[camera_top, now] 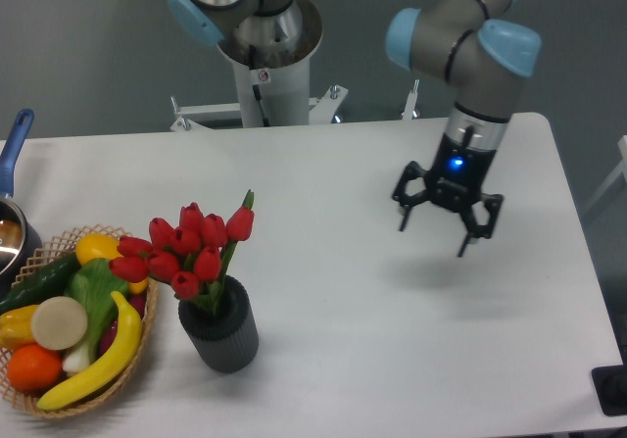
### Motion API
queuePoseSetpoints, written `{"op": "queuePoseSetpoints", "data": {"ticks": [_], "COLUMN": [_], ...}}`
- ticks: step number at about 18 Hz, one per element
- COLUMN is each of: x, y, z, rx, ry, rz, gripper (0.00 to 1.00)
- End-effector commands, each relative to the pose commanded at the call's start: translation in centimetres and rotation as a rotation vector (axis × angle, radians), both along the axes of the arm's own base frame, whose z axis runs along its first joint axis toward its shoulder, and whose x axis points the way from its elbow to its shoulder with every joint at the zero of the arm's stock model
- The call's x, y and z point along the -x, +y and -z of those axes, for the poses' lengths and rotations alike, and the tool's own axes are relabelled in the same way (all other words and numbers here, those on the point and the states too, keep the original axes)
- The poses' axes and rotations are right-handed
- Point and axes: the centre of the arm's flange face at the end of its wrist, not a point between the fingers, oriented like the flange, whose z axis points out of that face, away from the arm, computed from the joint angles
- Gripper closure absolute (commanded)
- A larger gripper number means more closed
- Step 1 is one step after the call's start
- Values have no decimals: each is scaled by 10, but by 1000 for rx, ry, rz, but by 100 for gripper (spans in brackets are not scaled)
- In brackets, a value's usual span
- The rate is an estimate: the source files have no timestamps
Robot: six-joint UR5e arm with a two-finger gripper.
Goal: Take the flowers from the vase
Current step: 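Move the open gripper toward the red tulips in the black vase, then lower the open gripper around the tulip stems above the vase rim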
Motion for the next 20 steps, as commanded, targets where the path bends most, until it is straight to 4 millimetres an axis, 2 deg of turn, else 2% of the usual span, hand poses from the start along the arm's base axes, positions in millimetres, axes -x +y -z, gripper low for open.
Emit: {"op": "queuePoseSetpoints", "data": {"ticks": [3,6,10,14,20], "x": [-16,-38,-54,-65,-95], "y": [17,35,47,56,83], "z": [-13,-11,-11,-17,-5], "rx": [-114,-147,-279,-377,-398], "ry": [-113,-148,-236,-234,-210], "rz": [-18,31,84,156,272], "gripper": [0,0,0,0,0]}}
